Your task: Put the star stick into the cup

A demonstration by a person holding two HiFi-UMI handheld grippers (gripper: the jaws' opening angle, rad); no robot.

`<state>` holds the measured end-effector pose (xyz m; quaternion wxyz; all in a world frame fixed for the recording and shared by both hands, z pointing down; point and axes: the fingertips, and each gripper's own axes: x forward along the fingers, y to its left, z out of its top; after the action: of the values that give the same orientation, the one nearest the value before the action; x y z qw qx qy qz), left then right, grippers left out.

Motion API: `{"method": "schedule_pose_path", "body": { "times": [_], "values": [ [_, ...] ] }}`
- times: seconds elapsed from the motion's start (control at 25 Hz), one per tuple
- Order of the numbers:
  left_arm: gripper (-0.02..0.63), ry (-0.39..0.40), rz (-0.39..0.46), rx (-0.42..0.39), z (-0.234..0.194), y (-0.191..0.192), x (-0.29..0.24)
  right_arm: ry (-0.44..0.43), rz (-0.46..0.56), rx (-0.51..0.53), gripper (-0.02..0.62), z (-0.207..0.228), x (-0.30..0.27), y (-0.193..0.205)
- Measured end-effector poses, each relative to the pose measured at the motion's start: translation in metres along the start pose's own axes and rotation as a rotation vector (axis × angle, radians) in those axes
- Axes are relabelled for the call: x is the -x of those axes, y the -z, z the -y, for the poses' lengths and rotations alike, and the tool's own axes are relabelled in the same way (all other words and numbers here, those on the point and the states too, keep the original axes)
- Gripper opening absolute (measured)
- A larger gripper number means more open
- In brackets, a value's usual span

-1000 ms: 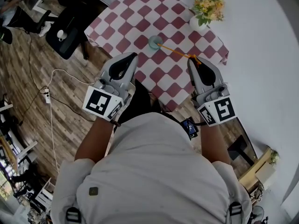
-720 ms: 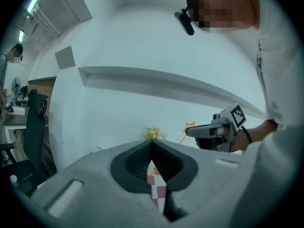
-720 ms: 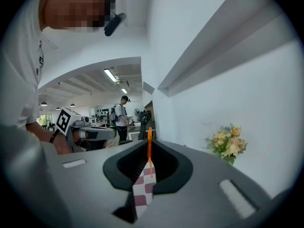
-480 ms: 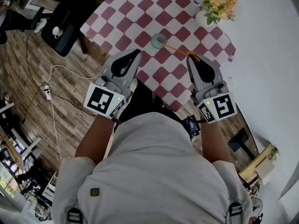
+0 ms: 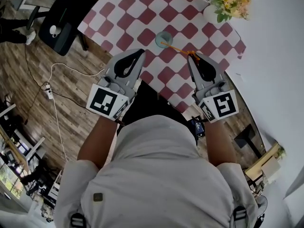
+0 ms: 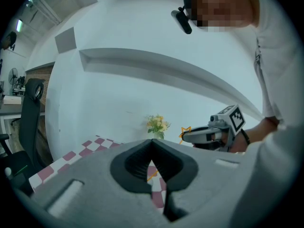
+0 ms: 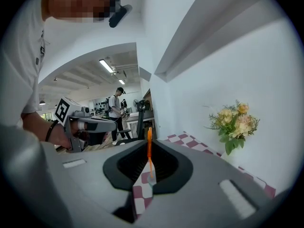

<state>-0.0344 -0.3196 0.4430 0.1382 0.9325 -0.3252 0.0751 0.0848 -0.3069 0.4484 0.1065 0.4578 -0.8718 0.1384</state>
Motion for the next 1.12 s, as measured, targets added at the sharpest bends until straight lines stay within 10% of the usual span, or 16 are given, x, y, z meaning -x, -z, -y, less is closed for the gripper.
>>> {"method": "schedule_pose_path", "body": {
  "times": [1.12],
  "values": [
    [0.000,0.042,-0.066,0.053,-0.024,0.043,-0.026,0.012,-0.140,-0.022,0.029,0.010,-0.050,0.080]
  ]
}}
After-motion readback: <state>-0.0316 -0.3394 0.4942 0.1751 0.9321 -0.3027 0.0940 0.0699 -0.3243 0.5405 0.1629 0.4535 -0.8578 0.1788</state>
